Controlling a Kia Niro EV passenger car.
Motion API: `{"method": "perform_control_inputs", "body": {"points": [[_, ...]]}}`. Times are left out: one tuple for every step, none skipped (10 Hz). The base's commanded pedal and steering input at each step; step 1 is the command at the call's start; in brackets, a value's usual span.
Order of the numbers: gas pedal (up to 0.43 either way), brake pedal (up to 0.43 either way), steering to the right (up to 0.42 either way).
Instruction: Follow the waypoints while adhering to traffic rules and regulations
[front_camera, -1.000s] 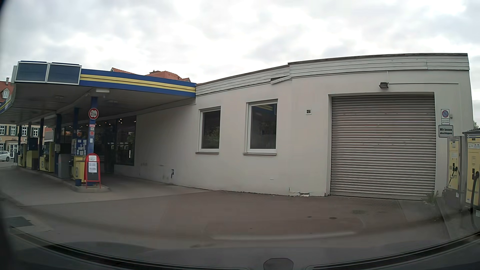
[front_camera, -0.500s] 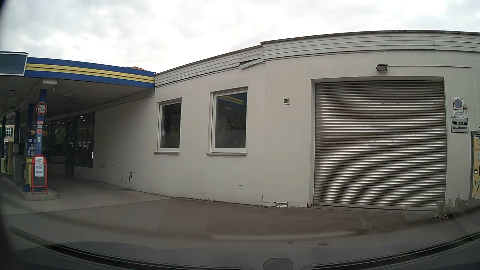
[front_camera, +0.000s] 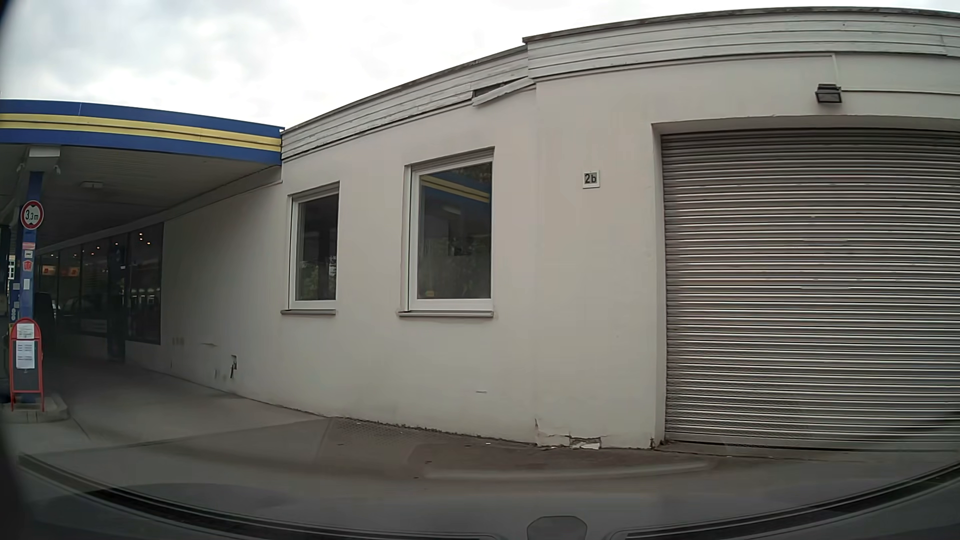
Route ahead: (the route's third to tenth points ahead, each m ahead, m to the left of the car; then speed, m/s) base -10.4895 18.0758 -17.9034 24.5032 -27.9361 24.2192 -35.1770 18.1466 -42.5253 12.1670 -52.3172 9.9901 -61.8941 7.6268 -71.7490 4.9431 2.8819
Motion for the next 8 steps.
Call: {"method": "perform_control_inputs", "body": {"points": [[0.177,0.0,-0.54],[0.228,0.0,-0.634],[0.24,0.0,-0.714],[0.24,0.0,-0.749],[0.24,0.0,-0.792],[0.24,0.0,-0.845],[0.24,0.0,-0.89],[0.228,0.0,-0.927]]}}
